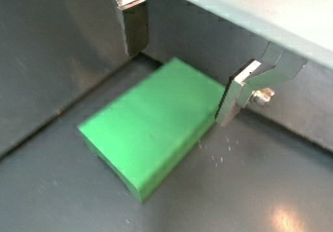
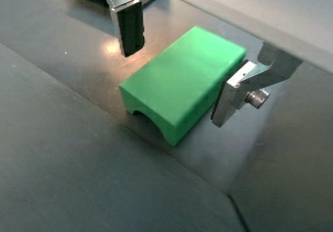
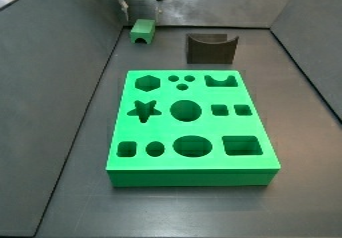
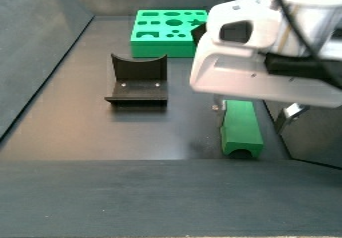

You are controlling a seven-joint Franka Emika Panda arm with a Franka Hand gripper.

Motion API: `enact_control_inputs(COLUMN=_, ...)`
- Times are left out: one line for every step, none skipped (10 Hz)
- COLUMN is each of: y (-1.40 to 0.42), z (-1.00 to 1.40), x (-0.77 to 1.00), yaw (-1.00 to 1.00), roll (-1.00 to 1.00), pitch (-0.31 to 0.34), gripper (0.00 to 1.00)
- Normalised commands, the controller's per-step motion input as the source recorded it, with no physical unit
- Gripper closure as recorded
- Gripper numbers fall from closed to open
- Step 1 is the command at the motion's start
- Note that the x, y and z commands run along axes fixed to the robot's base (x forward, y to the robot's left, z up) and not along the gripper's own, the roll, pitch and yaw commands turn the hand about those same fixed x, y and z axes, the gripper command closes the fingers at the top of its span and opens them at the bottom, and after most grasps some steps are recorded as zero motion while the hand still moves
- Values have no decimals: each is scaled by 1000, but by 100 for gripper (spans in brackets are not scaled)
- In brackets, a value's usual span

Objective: Pick up the arch object. Move up. Place the arch object on the fixture. Regrasp the arch object. Rotate the arch object. Move to above the board. Insert the arch object.
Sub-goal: Pick up the arch object.

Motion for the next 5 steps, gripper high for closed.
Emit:
enact_control_inputs(y=74, z=-600, x=0, yaw=57, roll=-191, pitch=-197, gripper=0)
enact_control_inputs(y=29, z=-569, x=0, yaw=217, roll=-194, pitch=-191, gripper=0)
enact_control_inputs(y=9, z=-534, x=0, yaw=257, roll=-183, pitch=-156, gripper=0)
enact_control_inputs(y=0, z=-357, x=-40, yaw=89, roll=-151, pitch=-153, gripper=0)
enact_control_inputs(y=0, z=-134, x=-123, yaw=0, roll=-104, pitch=-159, gripper=0)
